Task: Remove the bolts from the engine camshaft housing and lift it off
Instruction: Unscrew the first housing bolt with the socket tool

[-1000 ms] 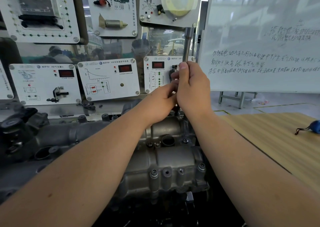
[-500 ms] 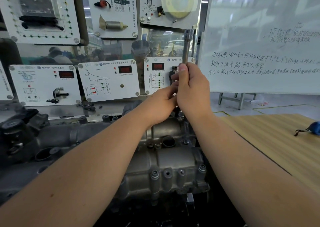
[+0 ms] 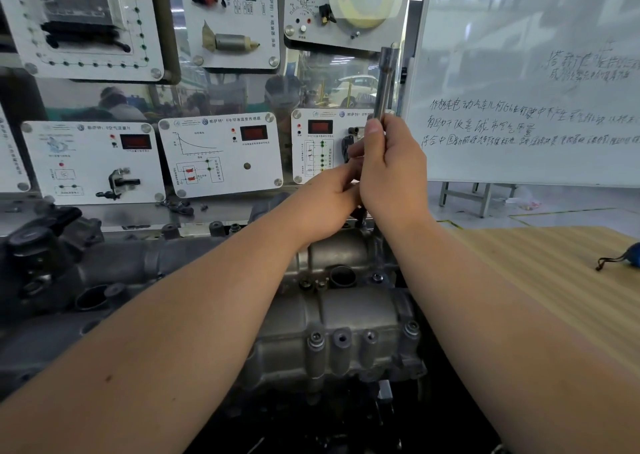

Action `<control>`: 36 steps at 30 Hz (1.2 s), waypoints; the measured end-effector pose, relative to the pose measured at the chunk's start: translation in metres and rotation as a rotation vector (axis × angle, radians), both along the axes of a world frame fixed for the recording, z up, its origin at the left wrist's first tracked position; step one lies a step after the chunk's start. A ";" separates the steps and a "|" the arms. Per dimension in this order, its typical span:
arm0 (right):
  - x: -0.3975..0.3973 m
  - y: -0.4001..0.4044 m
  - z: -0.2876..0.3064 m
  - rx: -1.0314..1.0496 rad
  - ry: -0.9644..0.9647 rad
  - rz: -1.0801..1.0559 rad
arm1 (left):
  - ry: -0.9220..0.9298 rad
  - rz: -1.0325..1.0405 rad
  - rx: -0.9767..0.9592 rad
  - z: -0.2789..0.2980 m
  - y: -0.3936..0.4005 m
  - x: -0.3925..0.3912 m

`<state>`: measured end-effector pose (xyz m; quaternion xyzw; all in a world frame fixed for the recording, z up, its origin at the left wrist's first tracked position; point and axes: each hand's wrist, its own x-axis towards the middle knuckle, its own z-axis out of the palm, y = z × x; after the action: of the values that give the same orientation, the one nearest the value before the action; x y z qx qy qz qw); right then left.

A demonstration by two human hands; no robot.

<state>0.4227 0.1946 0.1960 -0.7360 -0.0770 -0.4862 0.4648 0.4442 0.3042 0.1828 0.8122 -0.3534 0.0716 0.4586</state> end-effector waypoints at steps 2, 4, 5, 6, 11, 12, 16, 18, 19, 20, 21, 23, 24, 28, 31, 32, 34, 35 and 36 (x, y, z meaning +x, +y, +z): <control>0.000 0.000 0.000 0.002 0.000 0.016 | -0.012 0.016 0.002 0.000 0.000 0.000; 0.000 0.000 -0.001 0.004 -0.006 0.025 | -0.011 0.022 -0.005 0.001 -0.001 0.001; 0.000 0.000 -0.001 -0.002 -0.010 0.024 | -0.008 0.022 -0.009 0.000 -0.001 0.002; 0.000 0.000 -0.001 -0.010 -0.011 0.021 | -0.003 0.021 -0.013 0.000 -0.001 0.002; 0.001 -0.001 -0.001 -0.011 0.018 0.014 | 0.032 0.002 -0.019 -0.001 -0.002 -0.001; 0.001 -0.001 -0.001 -0.009 0.026 0.009 | 0.032 0.000 -0.017 -0.001 -0.001 -0.001; 0.000 0.000 0.000 -0.030 0.035 0.016 | 0.002 0.002 -0.012 -0.001 0.001 0.001; -0.001 0.001 0.000 -0.024 0.031 0.028 | -0.001 0.007 -0.012 0.000 0.000 0.002; -0.002 0.001 0.000 -0.015 0.025 0.033 | -0.003 0.007 -0.011 0.000 0.000 0.002; -0.003 0.001 0.000 -0.013 0.016 0.034 | -0.006 0.004 -0.014 0.000 0.000 0.001; -0.003 0.001 0.000 -0.013 0.007 0.030 | -0.010 0.000 -0.017 0.000 0.000 0.001; -0.004 0.000 0.000 -0.017 0.005 0.025 | -0.011 -0.006 -0.023 0.000 0.000 0.001; -0.003 0.000 0.000 -0.019 0.010 0.021 | -0.007 -0.006 -0.023 0.000 0.000 0.001; 0.000 0.001 0.001 -0.025 0.024 0.005 | 0.003 -0.008 -0.004 0.000 0.000 0.002; 0.003 0.000 0.001 -0.023 0.024 0.022 | -0.012 0.010 -0.004 0.000 0.000 0.005; 0.003 0.000 0.001 -0.015 0.018 0.036 | -0.017 0.012 -0.009 0.000 0.000 0.006; 0.004 -0.001 0.000 -0.004 -0.001 0.049 | -0.022 0.003 -0.023 0.000 -0.001 0.007; 0.004 -0.002 0.000 -0.011 -0.014 0.043 | -0.017 -0.002 -0.024 -0.001 -0.001 0.007; 0.004 -0.002 -0.001 -0.019 -0.031 0.033 | -0.007 -0.005 -0.023 -0.001 -0.001 0.007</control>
<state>0.4266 0.1927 0.1952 -0.7313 -0.1006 -0.4892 0.4645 0.4513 0.3037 0.1820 0.8056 -0.3563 0.0776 0.4669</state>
